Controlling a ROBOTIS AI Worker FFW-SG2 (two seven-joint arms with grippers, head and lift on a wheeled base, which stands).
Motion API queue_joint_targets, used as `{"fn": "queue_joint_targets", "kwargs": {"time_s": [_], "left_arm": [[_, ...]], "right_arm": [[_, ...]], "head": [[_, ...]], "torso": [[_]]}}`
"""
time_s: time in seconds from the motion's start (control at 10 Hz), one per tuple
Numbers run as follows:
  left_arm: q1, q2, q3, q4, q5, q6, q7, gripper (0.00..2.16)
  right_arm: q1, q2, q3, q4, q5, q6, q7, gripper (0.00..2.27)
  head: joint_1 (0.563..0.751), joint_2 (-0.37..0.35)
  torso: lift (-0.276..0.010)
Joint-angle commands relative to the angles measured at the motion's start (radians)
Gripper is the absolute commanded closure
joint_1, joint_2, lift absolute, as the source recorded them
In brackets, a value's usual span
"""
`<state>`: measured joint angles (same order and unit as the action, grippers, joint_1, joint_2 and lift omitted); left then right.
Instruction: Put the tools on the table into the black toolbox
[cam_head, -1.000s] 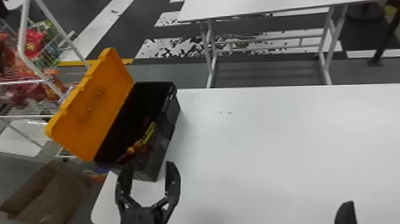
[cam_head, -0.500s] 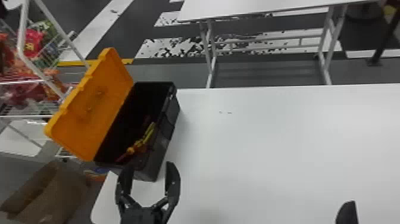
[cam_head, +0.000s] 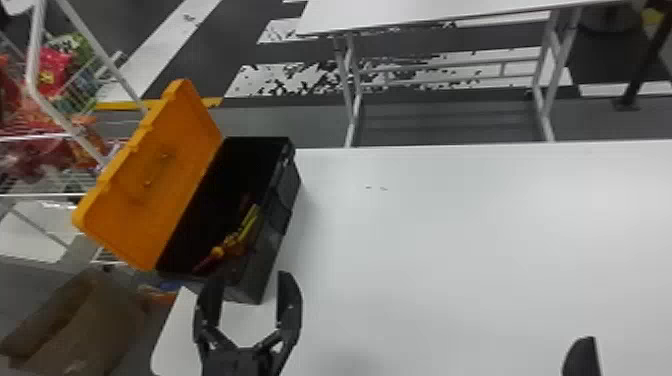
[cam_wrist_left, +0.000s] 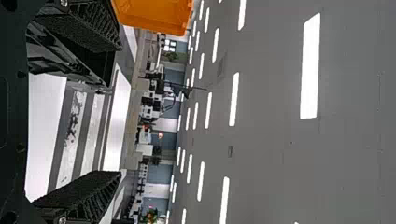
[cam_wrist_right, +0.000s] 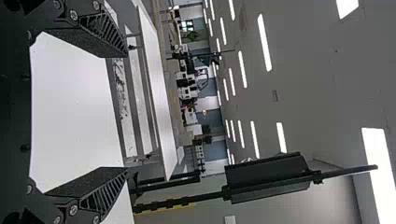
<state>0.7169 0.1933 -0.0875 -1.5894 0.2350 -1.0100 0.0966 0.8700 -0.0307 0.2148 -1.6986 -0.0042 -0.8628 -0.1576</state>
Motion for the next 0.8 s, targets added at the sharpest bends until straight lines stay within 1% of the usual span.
{"fn": "queue_joint_targets", "kwargs": {"time_s": [0.0,0.7], "left_arm": [[0.001,0.000,0.000,0.000,0.000,0.000,0.000,0.05],[-0.014,-0.002,-0.011,0.023,0.004,0.000,0.005,0.05]], "right_arm": [[0.000,0.000,0.000,0.000,0.000,-0.003,0.000,0.16],[-0.003,0.000,0.000,0.011,-0.003,-0.003,-0.005,0.16]], "head": [[0.695,0.263],[0.695,0.262]], "torso": [[-0.075],[-0.075]]}}
